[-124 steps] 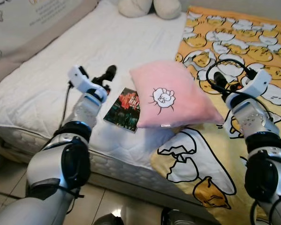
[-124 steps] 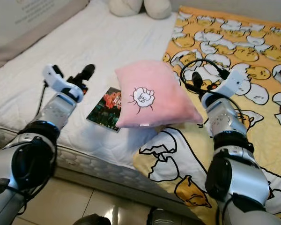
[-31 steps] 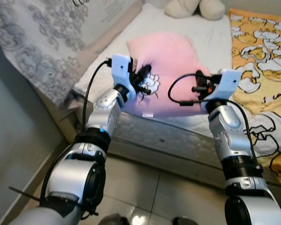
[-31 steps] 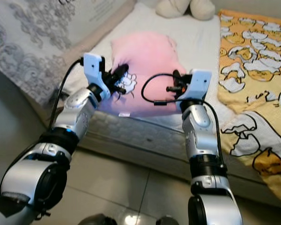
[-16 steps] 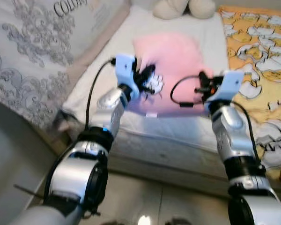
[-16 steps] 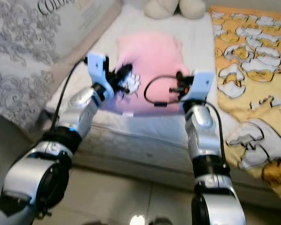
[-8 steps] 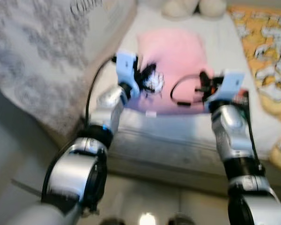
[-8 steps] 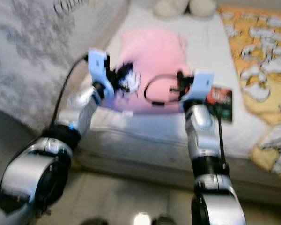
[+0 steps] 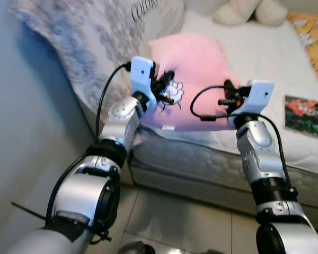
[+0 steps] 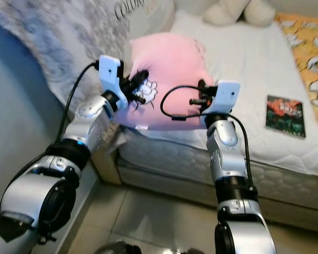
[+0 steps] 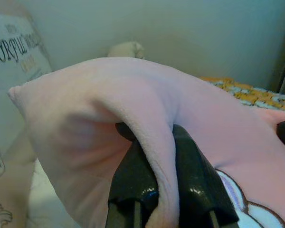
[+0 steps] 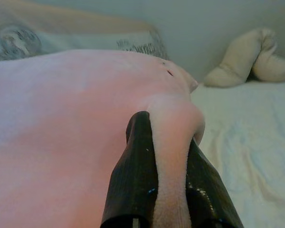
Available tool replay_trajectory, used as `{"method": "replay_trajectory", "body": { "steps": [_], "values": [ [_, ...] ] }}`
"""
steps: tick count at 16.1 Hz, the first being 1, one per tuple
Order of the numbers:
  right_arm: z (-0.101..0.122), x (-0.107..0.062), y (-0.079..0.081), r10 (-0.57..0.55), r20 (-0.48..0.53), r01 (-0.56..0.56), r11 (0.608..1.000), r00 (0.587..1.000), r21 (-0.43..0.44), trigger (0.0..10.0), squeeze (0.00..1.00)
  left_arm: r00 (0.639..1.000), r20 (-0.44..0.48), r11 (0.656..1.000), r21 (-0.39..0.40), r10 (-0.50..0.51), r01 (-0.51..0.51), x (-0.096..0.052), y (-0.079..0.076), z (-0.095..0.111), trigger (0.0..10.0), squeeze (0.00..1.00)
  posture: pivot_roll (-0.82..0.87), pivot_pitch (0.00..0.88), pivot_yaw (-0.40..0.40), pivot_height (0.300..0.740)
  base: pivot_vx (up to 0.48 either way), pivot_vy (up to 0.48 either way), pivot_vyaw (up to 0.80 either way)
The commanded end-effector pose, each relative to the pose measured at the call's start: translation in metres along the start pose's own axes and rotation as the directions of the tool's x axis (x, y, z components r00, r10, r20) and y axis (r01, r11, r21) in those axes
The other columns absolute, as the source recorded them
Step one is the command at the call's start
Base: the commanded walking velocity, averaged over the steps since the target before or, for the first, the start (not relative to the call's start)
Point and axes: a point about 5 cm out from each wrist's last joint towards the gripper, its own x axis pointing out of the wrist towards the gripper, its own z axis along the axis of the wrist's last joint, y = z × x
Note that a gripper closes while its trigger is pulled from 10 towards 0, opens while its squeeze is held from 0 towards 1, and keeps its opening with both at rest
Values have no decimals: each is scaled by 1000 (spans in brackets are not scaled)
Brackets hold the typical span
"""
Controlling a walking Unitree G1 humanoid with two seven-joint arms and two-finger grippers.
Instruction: Clean up the room
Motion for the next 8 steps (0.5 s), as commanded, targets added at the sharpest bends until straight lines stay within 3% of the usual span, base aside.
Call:
{"method": "replay_trajectory", "body": {
  "steps": [1, 6, 8],
  "values": [
    [11, -5, -29, -125, 42, 125, 992, 991, -15, 10000, 0, 992, 77, 994, 23, 102, -104, -2, 21, 24, 10000, 0, -144, 0, 72, 740, 416, 240, 0],
    [10, -4, -28, -114, 38, 115, 993, 993, -20, 10000, 0, 991, 76, 994, 30, 106, -109, -2, 23, 23, 10000, 0, -134, 0, 62, 740, 412, 243, 0],
    [11, -3, -28, -113, 37, 114, 993, 993, -20, 10000, 0, 992, 80, 994, 34, 100, -103, -2, 22, 24, 10000, 0, -133, 0, 62, 740, 424, 0, 0]
  ]
}}
